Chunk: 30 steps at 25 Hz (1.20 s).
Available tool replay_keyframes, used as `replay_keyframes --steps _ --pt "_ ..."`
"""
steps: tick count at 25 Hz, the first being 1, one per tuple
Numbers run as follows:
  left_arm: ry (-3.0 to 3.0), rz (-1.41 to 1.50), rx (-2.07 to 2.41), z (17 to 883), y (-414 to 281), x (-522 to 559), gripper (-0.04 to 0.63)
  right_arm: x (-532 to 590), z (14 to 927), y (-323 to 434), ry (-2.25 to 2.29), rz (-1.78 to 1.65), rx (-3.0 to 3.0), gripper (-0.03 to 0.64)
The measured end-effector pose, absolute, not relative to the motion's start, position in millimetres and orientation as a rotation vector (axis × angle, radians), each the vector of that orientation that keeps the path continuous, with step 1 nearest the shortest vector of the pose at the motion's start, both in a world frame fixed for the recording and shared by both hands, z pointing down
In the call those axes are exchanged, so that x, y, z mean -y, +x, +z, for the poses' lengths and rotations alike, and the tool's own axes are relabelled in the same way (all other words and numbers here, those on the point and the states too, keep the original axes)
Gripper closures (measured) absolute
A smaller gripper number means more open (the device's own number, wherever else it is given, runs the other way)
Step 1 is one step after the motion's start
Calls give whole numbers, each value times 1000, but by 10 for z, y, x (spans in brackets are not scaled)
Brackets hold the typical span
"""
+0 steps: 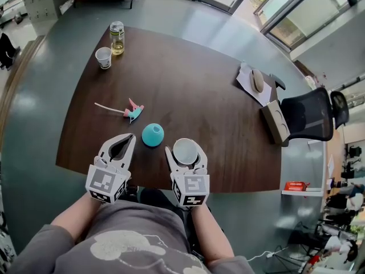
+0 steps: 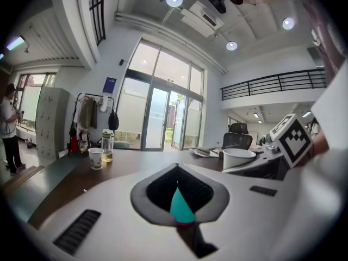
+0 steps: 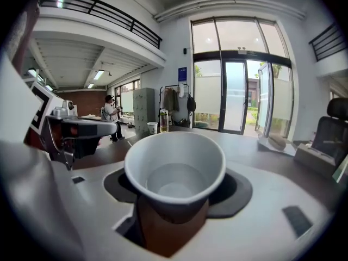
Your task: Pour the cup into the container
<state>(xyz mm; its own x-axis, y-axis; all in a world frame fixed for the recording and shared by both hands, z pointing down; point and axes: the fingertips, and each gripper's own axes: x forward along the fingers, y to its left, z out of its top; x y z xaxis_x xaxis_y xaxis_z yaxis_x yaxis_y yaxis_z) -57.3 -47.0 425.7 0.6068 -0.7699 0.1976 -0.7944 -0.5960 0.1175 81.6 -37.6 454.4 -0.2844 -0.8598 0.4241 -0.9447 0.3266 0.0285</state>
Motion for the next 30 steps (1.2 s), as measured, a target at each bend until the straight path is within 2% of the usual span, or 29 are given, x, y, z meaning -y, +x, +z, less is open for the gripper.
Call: replay_keyframes --steps 20,30 --pt "2503 243 1543 4286 -531 766 588 627 4616 744 1278 403 2300 318" --pt "2563 300 1388 4425 -478 903 588 673 4720 608 1217 468 2236 319"
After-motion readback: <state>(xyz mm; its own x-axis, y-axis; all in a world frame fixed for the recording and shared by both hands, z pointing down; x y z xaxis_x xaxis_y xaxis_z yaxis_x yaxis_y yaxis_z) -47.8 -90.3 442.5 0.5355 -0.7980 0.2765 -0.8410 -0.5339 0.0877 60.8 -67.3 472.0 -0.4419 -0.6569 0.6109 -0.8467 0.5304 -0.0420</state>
